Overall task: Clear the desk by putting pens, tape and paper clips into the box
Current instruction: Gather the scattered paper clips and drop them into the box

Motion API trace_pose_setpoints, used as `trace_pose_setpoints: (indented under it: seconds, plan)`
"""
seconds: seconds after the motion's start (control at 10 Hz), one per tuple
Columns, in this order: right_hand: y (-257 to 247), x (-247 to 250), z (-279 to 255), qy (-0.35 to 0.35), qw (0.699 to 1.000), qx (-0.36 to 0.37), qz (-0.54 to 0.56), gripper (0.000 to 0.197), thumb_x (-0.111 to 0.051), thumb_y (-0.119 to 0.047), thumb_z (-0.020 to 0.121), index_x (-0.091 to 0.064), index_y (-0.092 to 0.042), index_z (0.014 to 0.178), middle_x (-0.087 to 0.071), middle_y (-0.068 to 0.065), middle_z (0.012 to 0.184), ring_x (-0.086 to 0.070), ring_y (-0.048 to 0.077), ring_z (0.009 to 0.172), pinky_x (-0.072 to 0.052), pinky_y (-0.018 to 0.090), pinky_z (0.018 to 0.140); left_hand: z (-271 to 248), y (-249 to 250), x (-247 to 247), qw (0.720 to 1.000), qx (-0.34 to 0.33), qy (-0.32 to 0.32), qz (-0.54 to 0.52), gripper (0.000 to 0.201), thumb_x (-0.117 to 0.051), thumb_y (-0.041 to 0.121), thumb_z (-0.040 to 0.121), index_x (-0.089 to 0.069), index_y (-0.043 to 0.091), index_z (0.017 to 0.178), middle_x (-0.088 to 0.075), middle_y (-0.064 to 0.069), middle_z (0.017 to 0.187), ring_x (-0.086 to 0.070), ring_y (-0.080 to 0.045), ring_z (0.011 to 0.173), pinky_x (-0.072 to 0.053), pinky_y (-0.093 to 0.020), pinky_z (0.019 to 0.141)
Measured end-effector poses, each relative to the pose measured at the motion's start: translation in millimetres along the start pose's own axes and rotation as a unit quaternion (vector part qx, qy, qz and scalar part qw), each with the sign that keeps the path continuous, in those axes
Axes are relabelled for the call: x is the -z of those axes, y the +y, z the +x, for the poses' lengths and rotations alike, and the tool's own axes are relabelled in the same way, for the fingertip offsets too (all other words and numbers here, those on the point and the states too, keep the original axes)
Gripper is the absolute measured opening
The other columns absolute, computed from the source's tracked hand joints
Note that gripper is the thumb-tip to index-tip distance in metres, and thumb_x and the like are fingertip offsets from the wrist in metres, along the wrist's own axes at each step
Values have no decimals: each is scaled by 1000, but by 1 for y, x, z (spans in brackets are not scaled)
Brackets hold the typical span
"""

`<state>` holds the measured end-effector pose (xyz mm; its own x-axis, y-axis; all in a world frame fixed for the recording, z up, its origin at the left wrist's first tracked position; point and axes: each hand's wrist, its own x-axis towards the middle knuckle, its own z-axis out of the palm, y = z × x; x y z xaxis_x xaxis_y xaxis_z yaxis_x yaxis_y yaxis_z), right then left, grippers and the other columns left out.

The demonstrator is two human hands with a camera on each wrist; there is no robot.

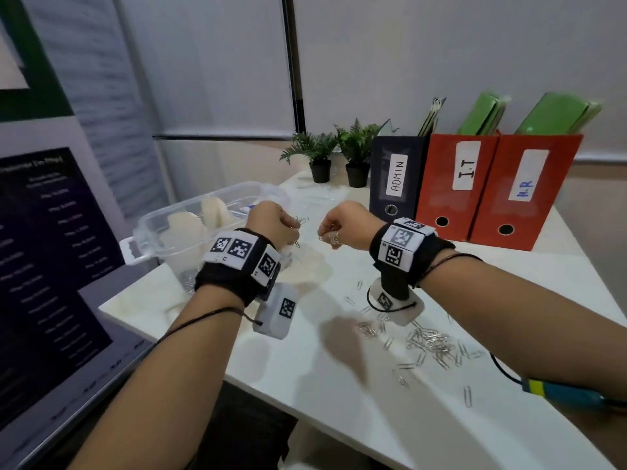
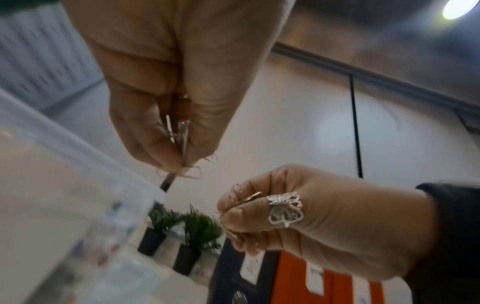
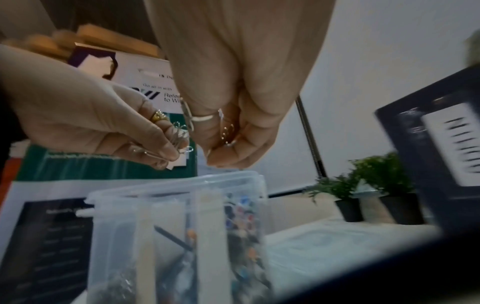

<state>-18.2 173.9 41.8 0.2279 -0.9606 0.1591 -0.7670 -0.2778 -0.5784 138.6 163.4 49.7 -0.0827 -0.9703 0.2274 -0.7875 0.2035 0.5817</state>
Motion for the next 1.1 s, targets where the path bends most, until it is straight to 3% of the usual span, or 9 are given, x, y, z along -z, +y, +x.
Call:
trace_pose_setpoints:
  seconds: [0.1,0.2,0.3,0.4,0.5,0.6,0.7,0.9,1.1]
  plan:
    - [-38,-14,32,10,996,33,84,18,-64,2,84,-68,10,100,-62,11,79,-56,3,52,-53,13,59,8,-23,46,992,68,102,20,19,-64,7,80,-73,-1,94,-70,-19,100,-65,-27,100,-50,-29,82]
    - [-85,-35,69,-2,991,63,114,19,-65,2,83,-68,10,100,-63,10,77,-57,11,57,-55,22,66,23,-57,90,976,135,147,86,26,-64,11,79,-69,-8,96,-68,-24,102,-65,-32,100,-51,-38,85]
    - [-129,-62,104,-44,992,80,85,18,-65,1,84,-69,7,100,-68,15,83,-62,20,66,-59,34,78,29,-89,115,962,180,113,170,34,-69,16,75,-64,-1,104,-65,-17,103,-63,-36,99,-54,-41,86]
    - [-151,-88,128,-70,994,74,32,18,-64,-2,84,-70,5,99,-71,16,92,-66,20,75,-57,38,85,31,-106,123,936,219,36,272,21,-76,25,62,-65,12,75,-62,-8,85,-66,-35,87,-58,-48,75]
    - [-159,-107,141,-87,992,71,-51,23,-68,-10,82,-71,1,102,-73,15,98,-71,23,86,-57,37,86,37,-115,126,942,234,-18,241,18,-81,28,55,-64,27,50,-64,-2,75,-67,-33,80,-57,-48,74]
    - [-158,-114,144,-78,989,74,-101,32,-73,-22,79,-69,-5,106,-72,11,102,-69,24,93,-55,37,89,73,-151,123,952,241,-40,182,13,-83,26,54,-71,30,58,-72,-5,82,-70,-32,82,-57,-48,76]
    - [-155,-114,145,-73,989,74,-103,35,-72,-21,81,-67,-5,111,-70,11,110,-66,25,101,-52,35,93,131,-210,114,956,253,-17,150,54,-83,47,20,-73,23,67,-73,-7,69,-72,-30,68,-57,-48,70]
    - [-145,-101,128,-72,985,129,-92,33,-68,-17,84,-67,-9,116,-67,7,118,-62,22,110,-46,30,99,57,-125,114,968,208,10,143,30,-55,8,87,-61,-2,115,-65,-19,112,-65,-33,102,-54,-40,87]
    - [-113,-68,89,-7,990,134,-52,33,-61,-15,90,-62,-9,122,-65,9,119,-61,21,109,-45,26,98,34,-96,104,982,142,50,111,29,-53,6,89,-64,8,115,-65,-16,114,-60,-32,108,-47,-35,94]
